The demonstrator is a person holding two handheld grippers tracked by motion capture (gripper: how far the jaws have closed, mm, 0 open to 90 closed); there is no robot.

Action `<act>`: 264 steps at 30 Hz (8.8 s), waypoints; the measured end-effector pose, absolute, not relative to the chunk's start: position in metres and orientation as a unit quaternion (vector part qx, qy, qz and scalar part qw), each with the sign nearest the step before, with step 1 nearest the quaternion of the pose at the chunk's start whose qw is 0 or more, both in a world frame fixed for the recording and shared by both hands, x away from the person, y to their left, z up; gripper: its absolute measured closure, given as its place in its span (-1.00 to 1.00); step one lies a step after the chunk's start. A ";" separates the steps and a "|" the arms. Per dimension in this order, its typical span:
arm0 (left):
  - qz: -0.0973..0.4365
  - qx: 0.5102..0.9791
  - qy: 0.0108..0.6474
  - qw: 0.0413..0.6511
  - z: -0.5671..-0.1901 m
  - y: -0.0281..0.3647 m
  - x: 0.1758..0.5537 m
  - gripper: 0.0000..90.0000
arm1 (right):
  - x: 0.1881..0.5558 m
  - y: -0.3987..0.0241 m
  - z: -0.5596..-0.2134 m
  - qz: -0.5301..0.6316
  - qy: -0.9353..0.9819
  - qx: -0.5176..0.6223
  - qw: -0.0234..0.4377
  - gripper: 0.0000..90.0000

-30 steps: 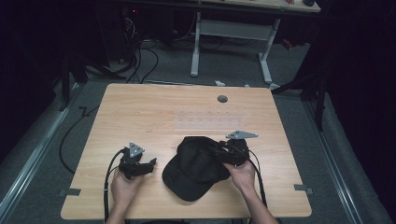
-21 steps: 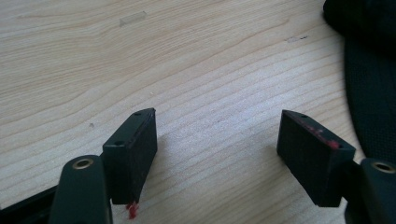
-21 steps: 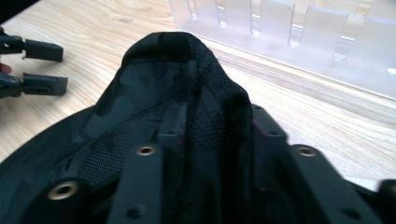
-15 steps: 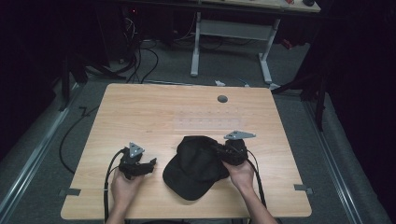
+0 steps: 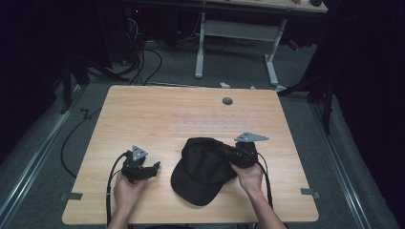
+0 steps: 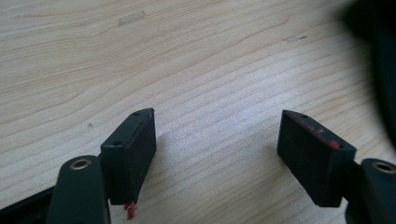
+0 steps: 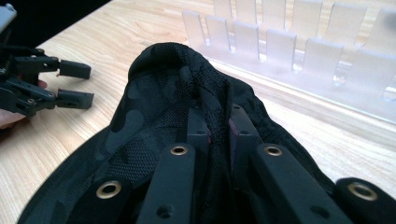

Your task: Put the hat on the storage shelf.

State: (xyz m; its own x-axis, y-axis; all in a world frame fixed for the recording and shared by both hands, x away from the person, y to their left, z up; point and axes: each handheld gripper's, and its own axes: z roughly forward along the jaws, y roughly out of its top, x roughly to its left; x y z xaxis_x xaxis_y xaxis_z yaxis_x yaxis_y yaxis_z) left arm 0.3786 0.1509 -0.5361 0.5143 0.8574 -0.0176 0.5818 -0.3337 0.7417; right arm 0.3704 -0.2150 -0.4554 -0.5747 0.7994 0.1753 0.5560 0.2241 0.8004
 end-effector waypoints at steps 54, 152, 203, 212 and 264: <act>0.009 0.832 0.312 0.458 -0.478 0.106 0.367 -0.61 | 0.359 -0.225 -0.408 0.508 0.782 0.325 0.157 0.82; 0.022 0.769 0.316 0.555 -0.437 0.142 0.374 0.92 | 0.345 -0.275 -0.528 0.331 0.752 0.519 0.238 -0.17; 0.125 0.729 0.380 0.555 -0.399 0.129 0.464 0.92 | 0.344 -0.273 -0.531 0.317 0.750 0.529 0.237 -0.22; 0.140 0.737 0.390 0.534 -0.407 0.121 0.477 0.92 | 0.344 -0.273 -0.531 0.316 0.751 0.529 0.237 -0.22; 0.131 0.748 0.410 0.505 -0.445 0.115 0.473 0.44 | 0.344 -0.273 -0.531 0.319 0.751 0.529 0.234 -0.24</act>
State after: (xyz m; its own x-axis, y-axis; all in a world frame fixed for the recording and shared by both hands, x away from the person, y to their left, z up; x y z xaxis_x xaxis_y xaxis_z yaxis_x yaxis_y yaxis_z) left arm 0.4734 0.1145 -0.4455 0.6294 0.7459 -0.2177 0.4808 -0.1537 0.8633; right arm 0.3441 -0.2728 -0.5313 -0.3314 0.9434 -0.0151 0.6442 0.2379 0.7269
